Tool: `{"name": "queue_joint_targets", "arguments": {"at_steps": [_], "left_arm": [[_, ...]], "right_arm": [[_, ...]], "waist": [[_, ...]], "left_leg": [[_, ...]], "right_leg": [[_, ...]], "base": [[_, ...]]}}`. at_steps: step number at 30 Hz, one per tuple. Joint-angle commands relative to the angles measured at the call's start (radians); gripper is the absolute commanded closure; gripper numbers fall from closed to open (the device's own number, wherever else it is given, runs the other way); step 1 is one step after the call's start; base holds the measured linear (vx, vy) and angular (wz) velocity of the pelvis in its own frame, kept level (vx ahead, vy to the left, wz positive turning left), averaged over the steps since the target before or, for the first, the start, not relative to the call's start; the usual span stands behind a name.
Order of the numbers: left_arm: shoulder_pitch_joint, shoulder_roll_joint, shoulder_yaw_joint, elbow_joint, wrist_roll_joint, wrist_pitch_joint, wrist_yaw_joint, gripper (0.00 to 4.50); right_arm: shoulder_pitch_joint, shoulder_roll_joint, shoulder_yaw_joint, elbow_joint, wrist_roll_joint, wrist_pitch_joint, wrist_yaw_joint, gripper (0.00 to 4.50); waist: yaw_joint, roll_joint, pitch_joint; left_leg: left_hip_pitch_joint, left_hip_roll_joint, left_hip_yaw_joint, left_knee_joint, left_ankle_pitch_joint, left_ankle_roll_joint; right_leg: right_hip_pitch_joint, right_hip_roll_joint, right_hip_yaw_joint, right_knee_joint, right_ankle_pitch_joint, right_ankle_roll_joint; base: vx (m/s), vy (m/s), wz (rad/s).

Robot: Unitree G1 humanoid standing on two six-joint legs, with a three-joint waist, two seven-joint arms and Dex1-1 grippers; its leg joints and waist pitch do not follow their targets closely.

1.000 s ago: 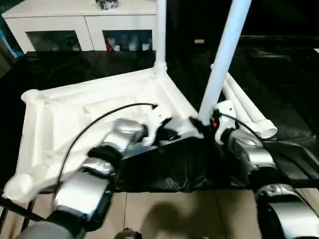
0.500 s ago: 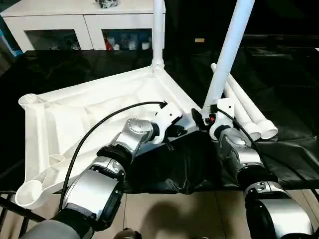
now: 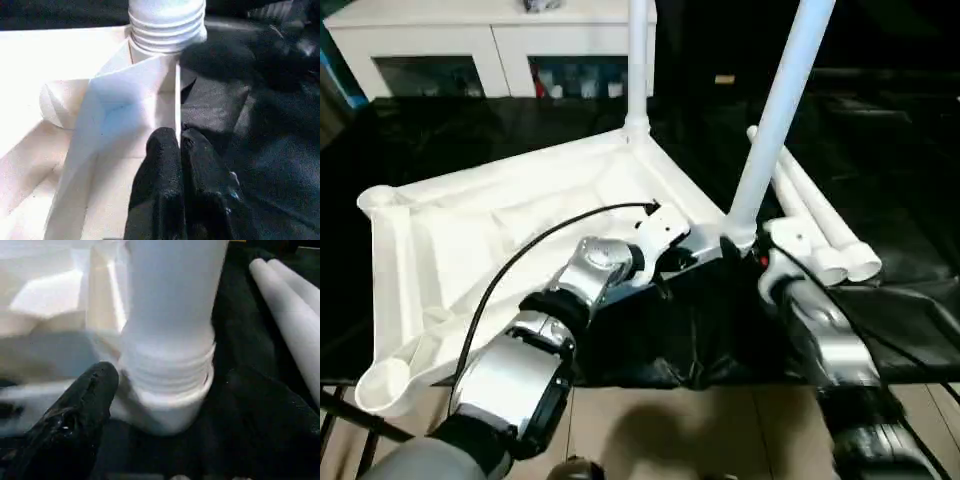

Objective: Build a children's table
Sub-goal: Rotate leg to tighten, then rotate table base

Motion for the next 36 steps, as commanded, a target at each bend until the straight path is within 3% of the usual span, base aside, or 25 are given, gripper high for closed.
{"name": "queue_joint_targets", "arguments": {"at_steps": [1, 3, 5, 6, 8, 9, 10, 13, 14, 16, 17, 19, 21, 23, 24, 25, 26, 27, 28, 31, 35, 36], "left_arm": [[-0.024, -0.013, 0.049, -0.015, -0.062, -0.055, -0.007, 4.06], [-0.038, -0.001, 0.082, -0.030, -0.101, -0.053, -0.044, 3.95], [-0.045, 0.011, 0.094, -0.042, -0.110, -0.054, -0.035, 3.93], [-0.059, 0.036, 0.111, -0.056, -0.119, -0.049, -0.001, 3.60], [-0.074, 0.075, 0.136, -0.074, -0.129, -0.033, 0.034, 3.58], [-0.081, 0.104, 0.149, -0.088, -0.131, -0.025, 0.051, 3.58], [-0.084, 0.129, 0.158, -0.100, -0.132, -0.019, 0.059, 3.58], [-0.087, 0.197, 0.181, -0.129, -0.132, 0.002, 0.079, 3.58], [-0.081, 0.239, 0.182, -0.145, -0.118, 0.017, 0.104, 3.58], [-0.067, 0.297, 0.176, -0.165, -0.090, 0.041, 0.135, 3.58], [-0.045, 0.352, 0.166, -0.188, -0.060, 0.064, 0.156, 3.58], [0.010, 0.447, 0.139, -0.229, -0.005, 0.123, 0.168, 3.58], [0.063, 0.522, 0.126, -0.256, 0.038, 0.171, 0.188, 3.58], [0.077, 0.541, 0.127, -0.265, 0.047, 0.183, 0.200, 3.75], [0.095, 0.561, 0.130, -0.268, 0.052, 0.198, 0.215, 3.75], [0.115, 0.587, 0.124, -0.263, 0.069, 0.213, 0.241, 3.97], [0.127, 0.601, 0.119, -0.262, 0.078, 0.223, 0.255, 3.97], [0.138, 0.612, 0.117, -0.264, 0.084, 0.232, 0.271, 4.04], [0.161, 0.623, 0.118, -0.289, 0.088, 0.257, 0.283, 4.11], [0.185, 0.621, 0.119, -0.321, 0.080, 0.292, 0.265, 4.34], [0.214, 0.610, 0.075, -0.306, 0.098, 0.332, 0.201, 4.50], [0.221, 0.608, 0.054, -0.294, 0.104, 0.350, 0.173, 4.50]], "right_arm": [[0.020, -0.004, 0.020, -0.088, 0.017, 0.066, 0.010, 0.38], [0.027, -0.007, 0.031, -0.132, 0.020, 0.113, 0.031, 0.38], [0.024, -0.011, 0.035, -0.133, 0.018, 0.125, 0.039, 0.38], [0.022, -0.015, 0.037, -0.141, 0.015, 0.148, 0.049, 0.38], [0.022, -0.023, 0.037, -0.154, 0.013, 0.174, 0.055, 0.38], [0.023, -0.030, 0.040, -0.164, 0.012, 0.189, 0.056, 0.38], [0.024, -0.033, 0.043, -0.170, 0.015, 0.200, 0.061, 0.38], [0.031, -0.039, 0.056, -0.203, 0.015, 0.245, 0.072, 0.38], [0.032, -0.040, 0.062, -0.210, 0.016, 0.264, 0.077, 0.38], [0.032, -0.039, 0.070, -0.218, 0.023, 0.298, 0.086, 0.38], [0.035, -0.038, 0.075, -0.230, 0.032, 0.330, 0.097, 0.38], [0.038, -0.042, 0.092, -0.251, 0.046, 0.377, 0.124, 0.38], [0.041, -0.047, 0.112, -0.261, 0.046, 0.394, 0.143, 0.38], [0.042, -0.048, 0.117, -0.263, 0.044, 0.397, 0.145, 0.57], [0.041, -0.047, 0.121, -0.264, 0.045, 0.404, 0.147, 0.57], [0.036, -0.044, 0.121, -0.255, 0.045, 0.407, 0.146, 0.85], [0.032, -0.043, 0.120, -0.250, 0.044, 0.411, 0.146, 0.85], [0.029, -0.043, 0.122, -0.246, 0.043, 0.413, 0.148, 0.92], [0.025, -0.044, 0.126, -0.246, 0.041, 0.422, 0.150, 0.95], [0.019, -0.049, 0.135, -0.247, 0.041, 0.434, 0.163, 1.27], [-0.015, -0.036, 0.142, -0.183, 0.028, 0.409, 0.153, 1.46], [-0.040, -0.025, 0.135, -0.139, 0.025, 0.389, 0.137, 1.72]], "waist": [[0.000, -0.027, -0.076], [-0.001, -0.022, -0.080], [-0.004, -0.023, -0.078], [-0.005, -0.030, -0.078], [-0.005, -0.029, -0.076], [-0.009, -0.040, -0.074], [-0.010, -0.033, -0.074], [-0.017, -0.029, -0.073], [-0.018, -0.032, -0.074], [-0.018, -0.028, -0.074], [-0.018, -0.039, -0.074], [-0.019, -0.033, -0.074], [-0.025, -0.028, -0.072], [-0.022, -0.025, -0.071], [-0.018, -0.022, -0.072], [-0.011, -0.024, -0.071], [-0.010, -0.023, -0.070], [-0.011, -0.025, -0.071], [-0.010, -0.035, -0.070], [-0.008, -0.031, -0.070], [-0.004, -0.037, -0.072], [-0.006, -0.036, -0.071]], "left_leg": [[0.023, 0.058, -0.033, -0.070, -0.202, 0.082], [0.024, 0.058, -0.033, -0.067, -0.175, 0.086], [0.023, 0.059, -0.032, -0.066, -0.172, 0.090], [0.022, 0.058, -0.031, -0.065, -0.176, 0.091], [0.021, 0.057, -0.032, -0.065, -0.177, 0.090], [0.020, 0.055, -0.031, -0.065, -0.179, 0.088], [0.021, 0.056, -0.033, -0.066, -0.177, 0.080], [0.023, 0.058, -0.034, -0.068, -0.173, 0.067], [0.027, 0.059, -0.032, -0.067, -0.172, 0.064], [0.028, 0.060, -0.032, -0.067, -0.160, 0.058], [0.028, 0.061, -0.032, -0.067, -0.157, 0.058], [0.025, 0.063, -0.036, -0.070, -0.149, 0.052], [0.032, 0.064, -0.034, -0.072, -0.169, 0.023], [0.037, 0.066, -0.033, -0.075, -0.189, -0.004], [0.045, 0.066, -0.031, -0.076, -0.206, -0.023], [0.050, 0.066, -0.030, -0.076, -0.221, -0.037], [0.046, 0.066, -0.032, -0.078, -0.226, -0.044], [0.043, 0.066, -0.034, -0.082, -0.241, -0.058], [0.045, 0.066, -0.034, -0.084, -0.254, -0.067], [0.047, 0.065, -0.035, -0.084, -0.269, -0.083], [0.041, 0.061, -0.035, -0.081, -0.247, -0.080], [0.039, 0.059, -0.035, -0.079, -0.245, -0.079]], "right_leg": [[0.044, -0.074, 0.043, -0.078, -0.269, -0.183], [0.044, -0.073, 0.043, -0.070, -0.195, -0.210], [0.042, -0.070, 0.042, -0.066, -0.152, -0.230], [0.045, -0.071, 0.042, -0.064, -0.146, -0.234], [0.047, -0.073, 0.041, -0.063, -0.161, -0.230], [0.047, -0.071, 0.041, -0.065, -0.179, -0.223], [0.047, -0.073, 0.041, -0.065, -0.197, -0.217], [0.045, -0.068, 0.042, -0.060, -0.188, -0.214], [0.042, -0.067, 0.042, -0.059, -0.176, -0.217], [0.041, -0.067, 0.043, -0.054, -0.150, -0.224], [0.043, -0.066, 0.043, -0.053, -0.144, -0.225], [0.045, -0.067, 0.044, -0.045, -0.140, -0.215], [0.036, -0.065, 0.046, -0.048, -0.167, -0.201], [0.031, -0.063, 0.047, -0.048, -0.170, -0.196], [0.025, -0.063, 0.048, -0.049, -0.166, -0.198], [0.021, -0.061, 0.049, -0.048, -0.153, -0.204], [0.023, -0.063, 0.049, -0.046, -0.146, -0.203], [0.026, -0.062, 0.048, -0.044, -0.144, -0.193], [0.026, -0.063, 0.049, -0.045, -0.148, -0.189], [0.025, -0.066, 0.050, -0.045, -0.156, -0.184], [0.030, -0.069, 0.052, -0.044, -0.142, -0.189], [0.029, -0.070, 0.052, -0.044, -0.143, -0.191]], "base": [[0.000, 0.000, 0.00], [0.000, 0.000, 0.00], [0.000, 0.000, 0.00], [0.000, 0.000, 0.00], [0.000, 0.000, 0.00], [0.000, 0.000, 0.00], [0.000, 0.000, 0.00], [0.000, 0.000, 0.00], [0.000, 0.000, 0.00], [0.000, 0.000, 0.00], [0.000, 0.000, 0.00], [0.000, 0.000, 0.00], [0.000, 0.000, 0.00], [0.000, 0.000, 0.00], [0.000, 0.000, 0.00], [0.000, 0.000, 0.00], [0.000, 0.000, 0.00], [0.000, 0.000, 0.00], [0.000, 0.000, 0.00], [0.000, 0.000, 0.00], [0.000, 0.000, 0.00], [0.000, 0.000, 0.00]]}}
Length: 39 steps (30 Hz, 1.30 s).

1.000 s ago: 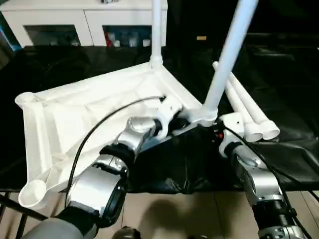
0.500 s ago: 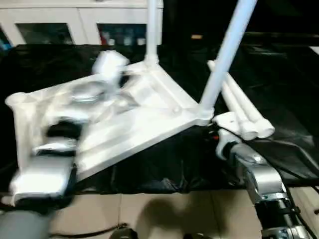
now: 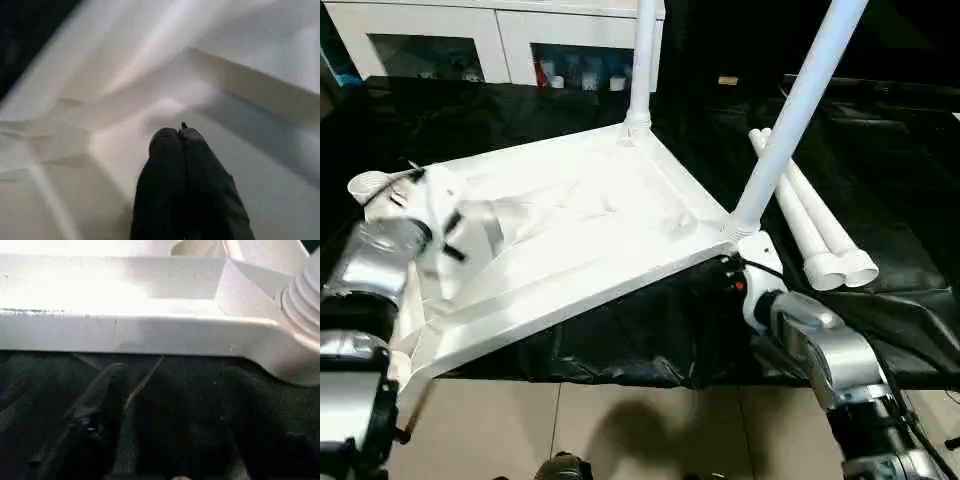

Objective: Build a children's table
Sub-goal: Rotate table base

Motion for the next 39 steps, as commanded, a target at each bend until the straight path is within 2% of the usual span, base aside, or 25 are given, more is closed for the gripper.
{"name": "queue_joint_targets", "arguments": {"at_steps": [1, 7, 9, 10, 11, 12, 14, 15, 16, 17, 18, 19, 22, 24, 26, 27, 29, 30, 31, 32, 33, 34, 36, 37, 39], "left_arm": [[0.016, -0.005, -0.036, 0.009, 0.016, 0.037, -0.057, 4.50], [0.046, 0.010, -0.079, -0.059, -0.007, 0.103, -0.244, 4.50], [0.058, 0.017, -0.092, -0.105, -0.027, 0.117, -0.314, 4.50], [0.067, 0.020, -0.103, -0.151, -0.056, 0.127, -0.387, 4.50], [0.068, 0.021, -0.104, -0.158, -0.061, 0.128, -0.398, 4.50], [0.078, 0.019, -0.108, -0.200, -0.090, 0.140, -0.448, 4.50], [0.102, 0.012, -0.117, -0.300, -0.158, 0.186, -0.548, 4.50], [0.115, 0.003, -0.123, -0.363, -0.199, 0.215, -0.601, 4.50], [0.119, -0.008, -0.123, -0.395, -0.220, 0.233, -0.620, 4.50], [0.123, -0.027, -0.122, -0.428, -0.243, 0.250, -0.635, 4.50], [0.124, -0.048, -0.122, -0.451, -0.263, 0.261, -0.650, 4.50], [0.123, -0.060, -0.124, -0.463, -0.274, 0.271, -0.662, 4.50], [0.117, -0.100, -0.148, -0.482, -0.280, 0.280, -0.683, 4.50], [0.118, -0.107, -0.156, -0.491, -0.281, 0.285, -0.687, 4.50], [0.113, -0.124, -0.171, -0.493, -0.270, 0.282, -0.675, 4.50], [0.107, -0.137, -0.174, -0.482, -0.260, 0.273, -0.657, 4.50], [0.062, -0.182, -0.169, -0.391, -0.215, 0.203, -0.554, 4.50], [0.015, -0.215, -0.158, -0.297, -0.178, 0.138, -0.450, 4.50], [0.010, -0.218, -0.157, -0.288, -0.175, 0.132, -0.441, 4.50], [0.003, -0.221, -0.156, -0.273, -0.170, 0.123, -0.424, 4.50], [-0.059, -0.236, -0.155, -0.145, -0.124, 0.036, -0.277, 4.50], [-0.061, -0.236, -0.156, -0.141, -0.122, 0.033, -0.272, 4.50], [-0.088, -0.239, -0.158, -0.080, -0.099, -0.014, -0.189, 4.50], [-0.110, -0.249, -0.140, -0.032, -0.098, -0.054, -0.105, 4.50], [-0.119, -0.254, -0.138, -0.010, -0.092, -0.082, -0.078, 4.50]], "right_arm": [[-0.034, 0.012, -0.012, 0.064, -0.002, -0.026, -0.024, 1.72], [-0.121, 0.040, -0.024, 0.234, -0.015, -0.097, -0.053, 2.22], [-0.147, 0.047, -0.025, 0.286, -0.017, -0.114, -0.055, 2.39], [-0.177, 0.055, -0.028, 0.346, -0.017, -0.138, -0.055, 2.39], [-0.182, 0.057, -0.028, 0.355, -0.018, -0.142, -0.055, 2.46], [-0.204, 0.065, -0.032, 0.400, -0.015, -0.161, -0.052, 2.53], [-0.245, 0.082, -0.034, 0.486, -0.013, -0.200, -0.046, 2.72], [-0.272, 0.095, -0.034, 0.538, -0.012, -0.223, -0.040, 2.80], [-0.288, 0.104, -0.032, 0.570, -0.015, -0.240, -0.040, 2.80], [-0.309, 0.116, -0.028, 0.606, -0.020, -0.259, -0.040, 2.88], [-0.330, 0.128, -0.025, 0.637, -0.023, -0.276, -0.037, 3.05], [-0.344, 0.135, -0.025, 0.654, -0.023, -0.283, -0.034, 3.05], [-0.382, 0.161, -0.019, 0.692, -0.023, -0.306, -0.019, 3.26], [-0.395, 0.165, -0.020, 0.712, -0.025, -0.320, -0.015, 3.45], [-0.415, 0.170, -0.022, 0.747, -0.030, -0.343, -0.012, 3.49], [-0.424, 0.171, -0.025, 0.765, -0.032, -0.355, -0.013, 3.70], [-0.436, 0.166, -0.028, 0.791, -0.042, -0.381, -0.016, 3.82], [-0.440, 0.157, -0.032, 0.805, -0.054, -0.401, -0.022, 3.89], [-0.441, 0.157, -0.032, 0.806, -0.055, -0.403, -0.022, 3.94], [-0.440, 0.154, -0.032, 0.806, -0.057, -0.406, -0.024, 4.03], [-0.433, 0.129, -0.041, 0.795, -0.065, -0.424, -0.048, 4.16], [-0.432, 0.128, -0.042, 0.794, -0.065, -0.424, -0.049, 4.27], [-0.427, 0.112, -0.061, 0.780, -0.055, -0.427, -0.068, 4.34], [-0.423, 0.095, -0.092, 0.759, -0.038, -0.407, -0.108, 4.34], [-0.421, 0.086, -0.108, 0.750, -0.030, -0.401, -0.122, 4.34]], "waist": [[-0.005, 0.015, -0.079], [-0.010, 0.014, -0.078], [-0.009, 0.017, -0.078], [-0.010, 0.019, -0.077], [-0.010, 0.019, -0.079], [-0.010, 0.022, -0.078], [-0.013, 0.021, -0.074], [-0.015, 0.023, -0.077], [-0.018, 0.016, -0.073], [-0.018, 0.016, -0.075], [-0.020, 0.017, -0.074], [-0.020, 0.015, -0.072], [-0.025, 0.008, -0.072], [-0.029, 0.006, -0.075], [-0.036, 0.006, -0.076], [-0.039, 0.004, -0.078], [-0.038, 0.006, -0.078], [-0.039, 0.008, -0.078], [-0.036, 0.008, -0.080], [-0.034, 0.005, -0.080], [-0.034, 0.014, -0.081], [-0.030, 0.009, -0.083], [-0.029, 0.010, -0.083], [-0.029, 0.012, -0.084], [-0.025, 0.014, -0.085]], "left_leg": [[0.042, 0.058, -0.034, -0.081, -0.253, -0.076], [0.043, 0.060, -0.035, -0.082, -0.263, -0.081], [0.048, 0.060, -0.034, -0.082, -0.272, -0.086], [0.047, 0.059, -0.034, -0.083, -0.272, -0.086], [0.047, 0.061, -0.036, -0.082, -0.273, -0.090], [0.048, 0.060, -0.034, -0.083, -0.279, -0.093], [0.047, 0.062, -0.034, -0.084, -0.302, -0.102], [0.048, 0.063, -0.037, -0.081, -0.317, -0.109], [0.046, 0.060, -0.034, -0.085, -0.325, -0.103], [0.048, 0.062, -0.034, -0.083, -0.324, -0.101], [0.042, 0.060, -0.035, -0.082, -0.319, -0.098], [0.043, 0.060, -0.035, -0.082, -0.322, -0.093], [0.035, 0.060, -0.038, -0.084, -0.306, -0.083], [0.034, 0.059, -0.038, -0.083, -0.299, -0.077], [0.036, 0.058, -0.036, -0.080, -0.288, -0.069], [0.035, 0.057, -0.035, -0.077, -0.272, -0.061], [0.036, 0.055, -0.032, -0.075, -0.243, -0.049], [0.036, 0.053, -0.029, -0.074, -0.244, -0.046], [0.041, 0.052, -0.030, -0.073, -0.249, -0.047], [0.038, 0.056, -0.034, -0.076, -0.248, -0.045], [0.038, 0.053, -0.032, -0.074, -0.254, -0.045], [0.040, 0.053, -0.034, -0.074, -0.253, -0.045], [0.037, 0.053, -0.034, -0.073, -0.259, -0.041], [0.036, 0.054, -0.035, -0.073, -0.255, -0.043], [0.038, 0.055, -0.035, -0.071, -0.243, -0.041]], "right_leg": [[0.032, -0.073, 0.050, -0.053, -0.153, -0.195], [0.033, -0.074, 0.050, -0.054, -0.173, -0.211], [0.031, -0.073, 0.050, -0.052, -0.172, -0.216], [0.031, -0.070, 0.050, -0.052, -0.166, -0.217], [0.033, -0.077, 0.050, -0.050, -0.166, -0.223], [0.033, -0.074, 0.050, -0.053, -0.176, -0.226], [0.032, -0.075, 0.050, -0.054, -0.194, -0.240], [0.031, -0.080, 0.051, -0.049, -0.194, -0.248], [0.032, -0.072, 0.050, -0.053, -0.214, -0.239], [0.033, -0.076, 0.052, -0.052, -0.213, -0.242], [0.036, -0.078, 0.052, -0.052, -0.224, -0.245], [0.035, -0.077, 0.052, -0.055, -0.239, -0.241], [0.044, -0.076, 0.052, -0.054, -0.253, -0.233], [0.045, -0.077, 0.051, -0.053, -0.255, -0.227], [0.042, -0.075, 0.052, -0.054, -0.241, -0.233], [0.044, -0.073, 0.052, -0.052, -0.220, -0.240], [0.044, -0.068, 0.051, -0.050, -0.182, -0.245], [0.042, -0.061, 0.050, -0.054, -0.175, -0.239], [0.041, -0.060, 0.050, -0.053, -0.170, -0.234], [0.046, -0.065, 0.050, -0.049, -0.164, -0.233], [0.043, -0.060, 0.049, -0.052, -0.167, -0.229], [0.046, -0.063, 0.049, -0.052, -0.162, -0.221], [0.046, -0.063, 0.048, -0.051, -0.162, -0.224], [0.048, -0.063, 0.048, -0.051, -0.157, -0.225], [0.047, -0.063, 0.047, -0.049, -0.138, -0.232]], "base": [[0.000, 0.000, 0.00], [0.000, 0.000, 0.00], [0.000, 0.000, 0.00], [0.000, 0.000, 0.00], [0.000, 0.000, 0.00], [0.000, 0.000, 0.00], [0.000, 0.000, 0.00], [0.000, 0.000, 0.00], [0.000, 0.000, 0.00], [0.000, 0.000, 0.00], [0.000, 0.000, 0.00], [0.000, 0.000, 0.00], [0.000, 0.000, 0.00], [0.000, 0.000, 0.00], [0.000, 0.000, 0.00], [0.000, 0.000, 0.00], [0.000, 0.000, 0.00], [0.000, 0.000, 0.00], [0.000, 0.000, 0.00], [0.000, 0.000, 0.00], [0.000, 0.000, 0.00], [0.000, 0.000, 0.00], [0.000, 0.000, 0.00], [0.000, 0.000, 0.00], [0.000, 0.000, 0.00]]}}
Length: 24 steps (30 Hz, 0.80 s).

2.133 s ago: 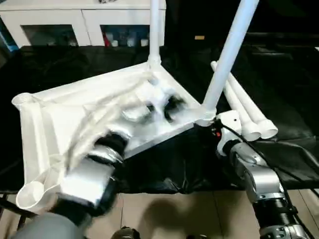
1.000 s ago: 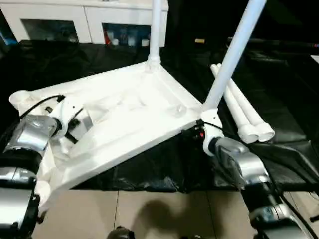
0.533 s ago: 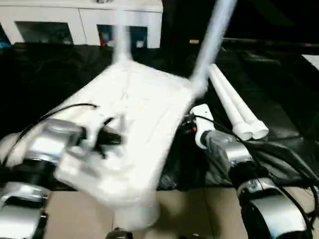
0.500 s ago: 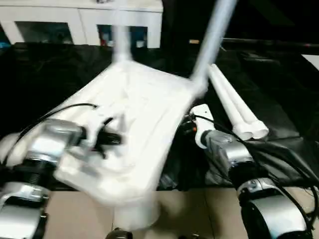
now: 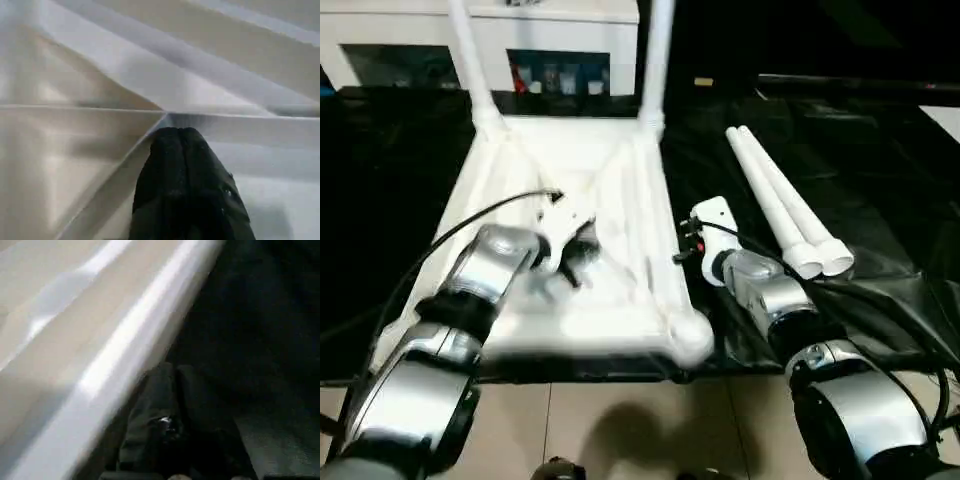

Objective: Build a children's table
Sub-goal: Rotate table base

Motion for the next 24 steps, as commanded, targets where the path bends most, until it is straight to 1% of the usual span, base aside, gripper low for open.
{"name": "queue_joint_targets", "arguments": {"at_steps": [1, 2, 3, 4, 5, 6, 7, 8, 9, 10, 11, 12, 13, 14, 15, 16, 17, 18, 19, 20, 21, 22, 23, 24], "left_arm": [[-0.033, -0.018, 0.044, 0.059, 0.000, -0.075, 0.081, 4.50], [-0.038, -0.031, 0.059, 0.077, -0.009, -0.098, 0.093, 4.50], [-0.046, -0.048, 0.078, 0.105, -0.022, -0.132, 0.114, 4.50], [-0.051, -0.063, 0.096, 0.126, -0.036, -0.158, 0.129, 4.50], [-0.051, -0.074, 0.106, 0.132, -0.047, -0.175, 0.132, 4.50], [-0.051, -0.088, 0.124, 0.137, -0.068, -0.203, 0.129, 4.50], [-0.051, -0.094, 0.131, 0.138, -0.077, -0.215, 0.126, 4.50], [-0.047, -0.111, 0.154, 0.126, -0.111, -0.229, 0.113, 4.50], [-0.043, -0.119, 0.165, 0.113, -0.129, -0.228, 0.102, 4.50], [-0.037, -0.128, 0.175, 0.097, -0.150, -0.223, 0.088, 4.50], [-0.032, -0.135, 0.183, 0.083, -0.166, -0.217, 0.074, 4.50], [-0.012, -0.145, 0.181, 0.035, -0.189, -0.201, 0.030, 4.50], [0.012, -0.150, 0.161, -0.019, -0.197, -0.196, -0.037, 4.30], [0.012, -0.150, 0.161, -0.019, -0.197, -0.196, -0.037, 4.17], [0.059, -0.146, 0.107, -0.122, -0.201, -0.189, -0.158, 4.09], [0.060, -0.146, 0.105, -0.124, -0.201, -0.190, -0.161, 4.09], [0.060, -0.146, 0.105, -0.124, -0.201, -0.190, -0.161, 4.09], [0.095, -0.128, 0.060, -0.216, -0.222, -0.162, -0.265, 4.04], [0.107, -0.119, 0.047, -0.252, -0.233, -0.139, -0.296, 3.83], [0.116, -0.112, 0.036, -0.280, -0.241, -0.119, -0.318, 3.71], [0.125, -0.103, 0.027, -0.308, -0.251, -0.102, -0.339, 3.68], [0.125, -0.103, 0.027, -0.308, -0.251, -0.102, -0.339, 3.68], [0.152, -0.083, 0.014, -0.379, -0.272, -0.055, -0.381, 3.66], [0.167, -0.074, 0.010, -0.416, -0.279, -0.032, -0.398, 3.53]], "right_arm": [[0.006, -0.034, -0.045, -0.057, 0.024, 0.015, -0.030, 4.34], [0.012, -0.042, -0.056, -0.076, 0.029, 0.020, -0.030, 4.34], [0.018, -0.055, -0.067, -0.101, 0.034, 0.028, -0.036, 4.34], [0.023, -0.067, -0.076, -0.124, 0.036, 0.036, -0.045, 4.34], [0.023, -0.079, -0.083, -0.140, 0.032, 0.054, -0.067, 4.34], [0.020, -0.094, -0.089, -0.155, 0.031, 0.083, -0.081, 4.34], [0.019, -0.099, -0.092, -0.160, 0.031, 0.096, -0.086, 4.34], [0.013, -0.118, -0.091, -0.183, 0.018, 0.139, -0.104, 4.34], [0.011, -0.127, -0.089, -0.196, 0.010, 0.160, -0.113, 4.34], [0.009, -0.137, -0.087, -0.212, 0.001, 0.183, -0.122, 4.34], [0.008, -0.144, -0.086, -0.225, -0.004, 0.201, -0.127, 4.34], [0.004, -0.162, -0.091, -0.241, -0.005, 0.230, -0.126, 4.18], [-0.001, -0.179, -0.108, -0.255, 0.002, 0.251, -0.130, 4.00], [-0.001, -0.179, -0.108, -0.255, 0.002, 0.251, -0.130, 4.00], [-0.016, -0.212, -0.126, -0.262, 0.008, 0.275, -0.137, 3.97], [-0.016, -0.212, -0.127, -0.263, 0.008, 0.276, -0.137, 3.97], [-0.016, -0.212, -0.127, -0.263, 0.008, 0.276, -0.137, 3.97], [-0.036, -0.240, -0.127, -0.239, 0.003, 0.286, -0.143, 3.78], [-0.045, -0.251, -0.125, -0.223, -0.002, 0.287, -0.144, 3.65], [-0.053, -0.259, -0.123, -0.207, -0.006, 0.286, -0.141, 3.59], [-0.062, -0.267, -0.120, -0.187, -0.011, 0.281, -0.137, 3.58], [-0.062, -0.267, -0.120, -0.187, -0.011, 0.281, -0.137, 3.58], [-0.083, -0.283, -0.115, -0.139, -0.017, 0.277, -0.132, 3.49], [-0.095, -0.292, -0.114, -0.110, -0.021, 0.276, -0.132, 3.31]], "waist": [[0.002, 0.018, -0.087], [0.001, 0.018, -0.086], [0.006, 0.014, -0.090], [0.008, 0.017, -0.089], [0.007, 0.018, -0.090], [0.008, 0.020, -0.090], [0.008, 0.016, -0.090], [0.008, 0.022, -0.090], [0.008, 0.016, -0.091], [0.007, 0.018, -0.089], [0.007, 0.018, -0.089], [0.007, 0.017, -0.088], [0.008, 0.016, -0.088], [0.009, 0.013, -0.088], [0.008, 0.007, -0.087], [0.008, 0.009, -0.086], [0.007, 0.010, -0.086], [0.005, -0.004, -0.085], [0.008, 0.000, -0.087], [0.006, -0.002, -0.085], [0.005, 0.002, -0.083], [0.003, 0.003, -0.081], [0.003, 0.004, -0.081], [0.000, 0.003, -0.080]], "left_leg": [[0.032, 0.053, -0.029, -0.071, -0.241, -0.031], [0.030, 0.050, -0.027, -0.069, -0.236, -0.027], [0.032, 0.051, -0.027, -0.067, -0.220, -0.021], [0.031, 0.047, -0.025, -0.065, -0.211, -0.014], [0.030, 0.048, -0.027, -0.065, -0.207, -0.012], [0.030, 0.047, -0.027, -0.065, -0.202, -0.008], [0.029, 0.048, -0.026, -0.065, -0.208, -0.007], [0.028, 0.046, -0.027, -0.064, -0.211, -0.007], [0.028, 0.046, -0.026, -0.064, -0.213, -0.007], [0.027, 0.046, -0.027, -0.064, -0.219, -0.008], [0.027, 0.046, -0.027, -0.064, -0.219, -0.008], [0.029, 0.047, -0.025, -0.063, -0.226, -0.010], [0.028, 0.049, -0.027, -0.064, -0.228, -0.010], [0.026, 0.050, -0.026, -0.063, -0.217, -0.004], [0.027, 0.050, -0.022, -0.062, -0.211, 0.004], [0.026, 0.051, -0.023, -0.061, -0.211, 0.003], [0.027, 0.050, -0.022, -0.062, -0.216, 0.003], [0.026, 0.048, -0.020, -0.063, -0.217, 0.006], [0.025, 0.054, -0.027, -0.064, -0.209, 0.001], [0.028, 0.055, -0.021, -0.062, -0.209, -0.001], [0.029, 0.054, -0.020, -0.063, -0.219, -0.008], [0.028, 0.051, -0.020, -0.063, -0.233, -0.012], [0.030, 0.053, -0.021, -0.064, -0.240, -0.017], [0.026, 0.053, -0.023, -0.065, -0.240, -0.021]], "right_leg": [[0.047, -0.063, 0.048, -0.059, -0.123, -0.236], [0.048, -0.059, 0.048, -0.060, -0.110, -0.235], [0.050, -0.061, 0.047, -0.056, -0.082, -0.240], [0.051, -0.057, 0.046, -0.058, -0.063, -0.242], [0.052, -0.059, 0.046, -0.054, -0.053, -0.247], [0.052, -0.059, 0.045, -0.055, -0.053, -0.252], [0.053, -0.059, 0.044, -0.057, -0.056, -0.258], [0.054, -0.059, 0.044, -0.056, -0.061, -0.259], [0.056, -0.061, 0.044, -0.058, -0.066, -0.264], [0.056, -0.059, 0.043, -0.059, -0.079, -0.266], [0.056, -0.059, 0.043, -0.059, -0.079, -0.266], [0.055, -0.061, 0.044, -0.061, -0.096, -0.267], [0.057, -0.064, 0.044, -0.061, -0.102, -0.267], [0.058, -0.064, 0.044, -0.061, -0.104, -0.269], [0.054, -0.063, 0.044, -0.064, -0.123, -0.265], [0.054, -0.064, 0.045, -0.063, -0.126, -0.264], [0.052, -0.062, 0.045, -0.065, -0.135, -0.261], [0.053, -0.060, 0.044, -0.066, -0.152, -0.250], [0.058, -0.070, 0.044, -0.060, -0.157, -0.252], [0.049, -0.065, 0.044, -0.064, -0.171, -0.252], [0.047, -0.063, 0.044, -0.063, -0.183, -0.252], [0.045, -0.060, 0.045, -0.066, -0.198, -0.245], [0.046, -0.061, 0.045, -0.065, -0.204, -0.241], [0.047, -0.062, 0.045, -0.065, -0.211, -0.238]], "base": [[0.000, 0.000, 0.00], [0.000, 0.000, 0.00], [0.000, 0.000, 0.00], [0.000, 0.000, 0.00], [0.000, 0.000, 0.00], [0.000, 0.000, 0.00], [0.000, 0.000, 0.00], [0.000, 0.000, 0.00], [0.000, 0.000, 0.00], [0.000, 0.000, 0.00], [0.000, 0.000, 0.00], [0.000, 0.000, 0.00], [0.000, 0.000, 0.00], [0.000, 0.000, 0.00], [0.000, 0.000, 0.00], [0.000, 0.000, 0.00], [0.000, 0.000, 0.00], [0.000, 0.000, 0.00], [0.000, 0.000, 0.00], [0.000, 0.000, 0.00], [0.000, 0.000, 0.00], [0.000, 0.000, 0.00], [0.000, 0.000, 0.00], [0.000, 0.000, 0.00]]}}
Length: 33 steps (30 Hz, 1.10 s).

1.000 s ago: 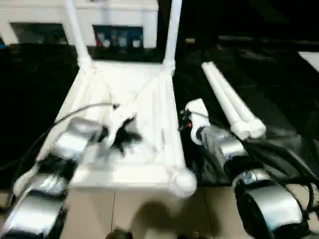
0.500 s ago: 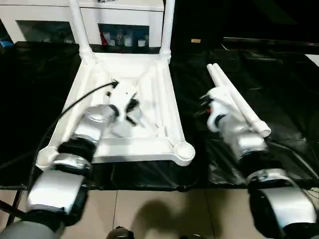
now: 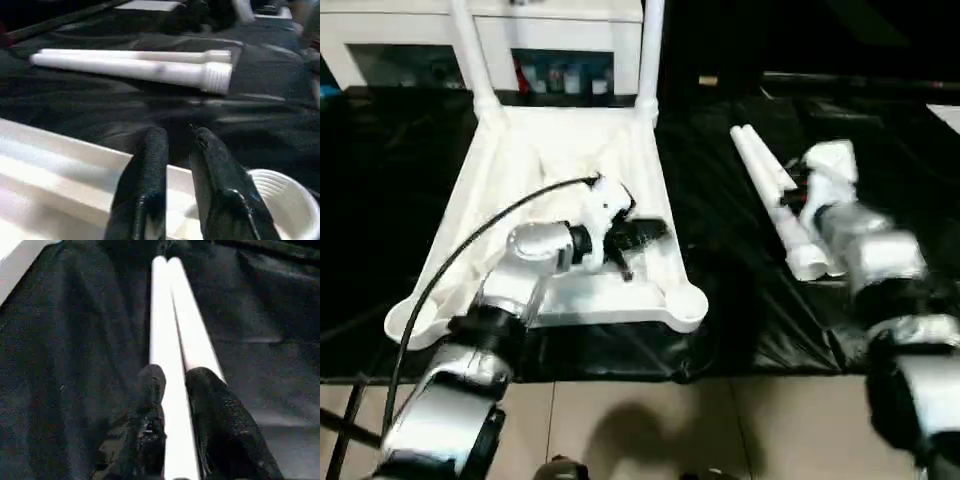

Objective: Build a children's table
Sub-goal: Rotate table base, then pick table leg

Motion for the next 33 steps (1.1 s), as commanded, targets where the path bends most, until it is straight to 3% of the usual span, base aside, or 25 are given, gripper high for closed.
{"name": "queue_joint_targets", "arguments": {"at_steps": [1, 14, 18, 23, 28, 33], "left_arm": [[0.017, 0.011, -0.018, -0.062, -0.020, 0.039, -0.034, 3.37], [0.071, 0.042, -0.032, -0.219, -0.029, 0.163, -0.051, 2.19], [0.072, 0.049, -0.035, -0.226, -0.013, 0.154, -0.041, 1.84], [0.062, 0.057, -0.033, -0.224, -0.006, 0.165, -0.037, 1.79], [0.061, 0.072, -0.042, -0.245, -0.010, 0.186, -0.055, 1.79], [0.056, 0.080, -0.046, -0.250, -0.019, 0.199, -0.074, 1.79]], "right_arm": [[-0.013, -0.016, 0.003, 0.044, -0.011, 0.008, -0.003, 3.21], [-0.086, -0.040, -0.006, 0.289, -0.024, -0.049, 0.006, 2.02], [-0.090, -0.040, -0.004, 0.331, -0.029, -0.045, 0.031, 1.71], [-0.101, -0.051, 0.005, 0.383, -0.041, -0.043, 0.057, 1.64], [-0.125, -0.066, -0.049, 0.437, 0.013, -0.006, 0.135, 1.64], [-0.139, -0.080, -0.019, 0.454, -0.014, 0.014, 0.209, 1.64]], "waist": [[0.000, -0.001, -0.082], [-0.001, 0.001, -0.083], [0.000, 0.003, -0.083], [0.002, 0.005, -0.084], [0.005, 0.004, -0.084], [0.007, 0.005, -0.084]], "left_leg": [[0.031, 0.054, -0.022, -0.064, -0.243, -0.026], [0.026, 0.050, -0.021, -0.061, -0.226, -0.022], [0.024, 0.050, -0.020, -0.061, -0.228, -0.019], [0.024, 0.051, -0.021, -0.060, -0.237, -0.022], [0.022, 0.052, -0.020, -0.059, -0.229, -0.016], [0.022, 0.053, -0.021, -0.059, -0.227, -0.010]], "right_leg": [[0.046, -0.064, 0.045, -0.066, -0.213, -0.239], [0.047, -0.057, 0.045, -0.061, -0.186, -0.237], [0.049, -0.054, 0.043, -0.060, -0.175, -0.242], [0.048, -0.054, 0.042, -0.060, -0.180, -0.246], [0.050, -0.055, 0.041, -0.056, -0.165, -0.257], [0.050, -0.055, 0.040, -0.056, -0.171, -0.266]], "base": [[0.000, 0.000, 0.00], [0.000, 0.000, 0.00], [0.000, 0.000, 0.00], [0.000, 0.000, 0.00], [0.000, 0.000, 0.00], [0.000, 0.000, 0.00]]}}
